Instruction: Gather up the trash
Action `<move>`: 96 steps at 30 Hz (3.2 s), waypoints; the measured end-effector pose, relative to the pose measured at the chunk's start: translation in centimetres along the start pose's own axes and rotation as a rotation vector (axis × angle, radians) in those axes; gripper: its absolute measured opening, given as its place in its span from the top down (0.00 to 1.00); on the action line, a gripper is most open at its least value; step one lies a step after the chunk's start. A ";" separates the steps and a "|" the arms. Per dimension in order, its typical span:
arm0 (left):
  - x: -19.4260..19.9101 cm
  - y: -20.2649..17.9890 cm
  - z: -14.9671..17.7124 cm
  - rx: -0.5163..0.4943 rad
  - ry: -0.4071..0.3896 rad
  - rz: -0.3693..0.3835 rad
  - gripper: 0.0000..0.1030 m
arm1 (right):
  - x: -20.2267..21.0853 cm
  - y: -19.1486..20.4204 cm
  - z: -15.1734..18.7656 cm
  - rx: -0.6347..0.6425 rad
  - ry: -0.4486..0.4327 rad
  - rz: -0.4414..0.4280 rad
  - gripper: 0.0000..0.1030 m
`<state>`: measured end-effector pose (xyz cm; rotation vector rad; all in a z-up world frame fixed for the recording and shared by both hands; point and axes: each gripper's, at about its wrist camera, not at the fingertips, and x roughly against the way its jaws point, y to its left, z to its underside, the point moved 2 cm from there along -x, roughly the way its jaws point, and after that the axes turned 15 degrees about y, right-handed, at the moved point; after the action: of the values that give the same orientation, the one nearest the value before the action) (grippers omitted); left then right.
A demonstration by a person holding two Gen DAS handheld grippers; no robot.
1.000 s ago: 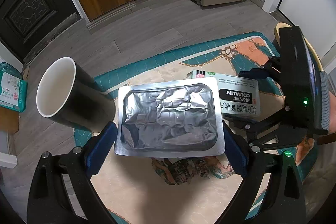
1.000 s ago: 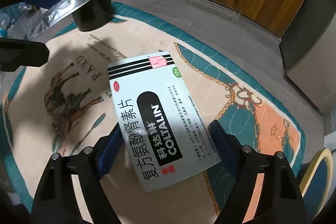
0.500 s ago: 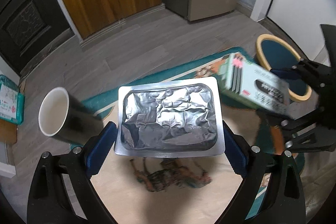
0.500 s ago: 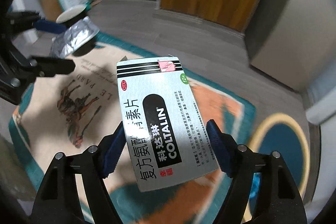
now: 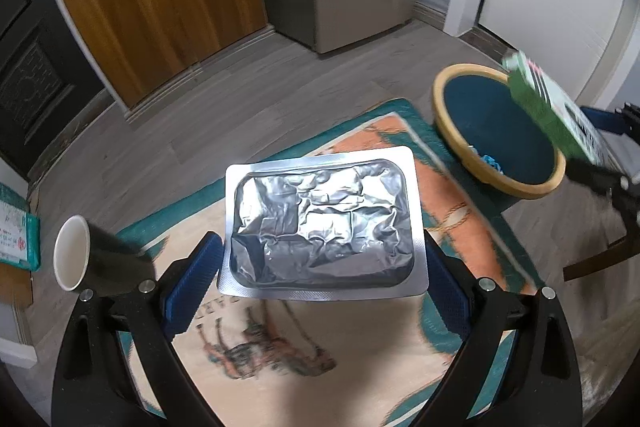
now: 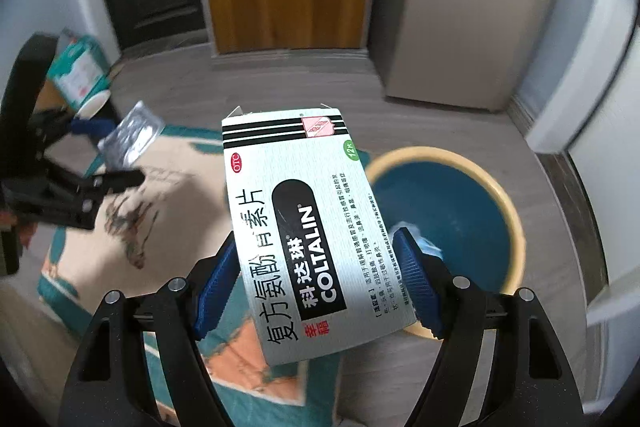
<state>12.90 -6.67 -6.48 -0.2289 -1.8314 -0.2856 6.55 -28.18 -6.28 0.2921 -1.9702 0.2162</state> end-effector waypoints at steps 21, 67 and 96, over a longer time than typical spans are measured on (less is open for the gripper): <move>-6.9 -20.6 -10.5 -0.401 -0.071 -0.002 0.09 | -7.4 -18.3 2.2 -0.477 0.095 -0.084 0.25; 7.8 -13.7 1.2 -0.180 -0.290 0.162 0.06 | 6.9 -8.0 8.6 -0.435 -0.105 0.077 0.08; 7.6 -14.0 1.0 -0.188 -0.283 0.144 0.06 | 6.9 -7.9 8.8 -0.429 -0.103 0.077 0.08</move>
<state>5.72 -19.58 -0.54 -0.5537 -2.0556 -0.3375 -1.37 -38.89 -3.39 -0.0527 -2.0731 -0.1770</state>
